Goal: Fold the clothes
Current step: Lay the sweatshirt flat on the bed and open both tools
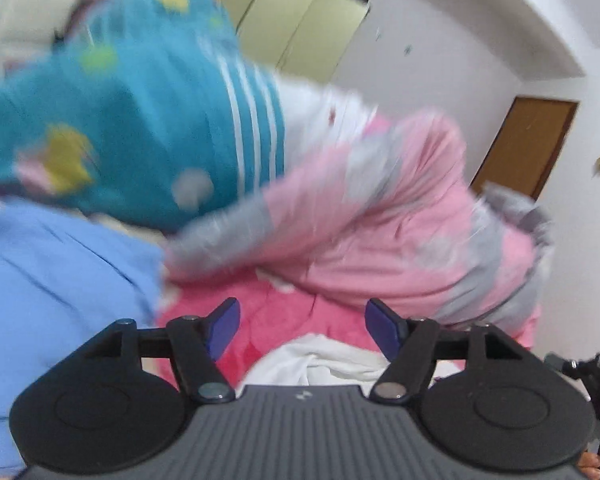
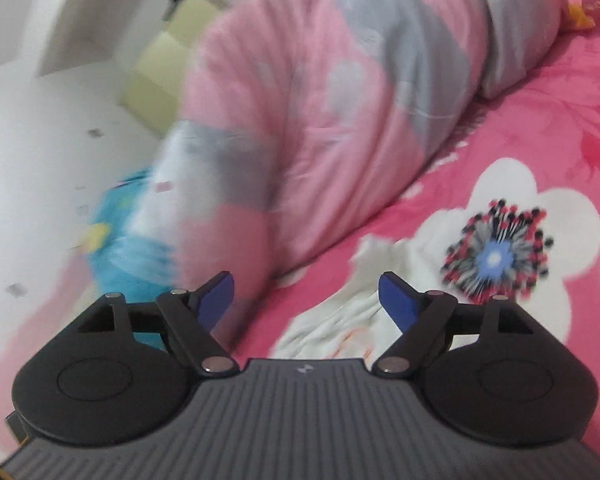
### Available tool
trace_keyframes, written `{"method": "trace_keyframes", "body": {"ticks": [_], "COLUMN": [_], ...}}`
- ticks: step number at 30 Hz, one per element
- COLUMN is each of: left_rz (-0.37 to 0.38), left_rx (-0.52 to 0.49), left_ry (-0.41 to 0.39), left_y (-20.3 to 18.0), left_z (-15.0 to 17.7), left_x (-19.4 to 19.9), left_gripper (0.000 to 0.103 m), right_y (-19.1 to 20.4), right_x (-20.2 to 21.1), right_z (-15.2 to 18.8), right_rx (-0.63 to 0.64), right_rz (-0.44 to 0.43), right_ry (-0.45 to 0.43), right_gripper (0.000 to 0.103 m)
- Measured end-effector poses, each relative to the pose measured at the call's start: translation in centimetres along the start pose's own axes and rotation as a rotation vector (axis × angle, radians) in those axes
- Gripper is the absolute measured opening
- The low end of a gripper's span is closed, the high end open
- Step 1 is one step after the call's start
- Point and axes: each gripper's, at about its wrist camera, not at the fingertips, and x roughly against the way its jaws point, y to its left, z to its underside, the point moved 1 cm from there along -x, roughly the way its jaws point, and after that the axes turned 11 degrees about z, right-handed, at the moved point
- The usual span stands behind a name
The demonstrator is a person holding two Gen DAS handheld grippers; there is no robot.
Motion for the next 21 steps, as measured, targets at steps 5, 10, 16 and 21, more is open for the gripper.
{"method": "trace_keyframes", "body": {"ticks": [5, 10, 16, 21], "left_rz": [-0.027, -0.032, 0.002, -0.081], "left_rx": [-0.058, -0.116, -0.059, -0.056], "left_ry": [-0.074, 0.043, 0.382, 0.466], "left_y": [-2.3, -4.1, -3.9, -4.3], "left_z": [-4.0, -2.4, 12.2, 21.5], "left_x": [11.7, 17.6, 14.9, 12.7], "left_gripper": [0.078, 0.092, 0.086, 0.076], "right_y": [2.4, 3.7, 2.3, -0.3], "right_x": [10.2, 18.0, 20.9, 22.2], "right_z": [4.1, 10.1, 19.1, 24.4], "right_rx": [0.079, 0.193, 0.241, 0.136], "right_rz": [-0.082, -0.131, -0.068, -0.010], "right_ry": [0.051, 0.114, 0.218, 0.305], "right_gripper": [0.083, 0.086, 0.087, 0.087]}}
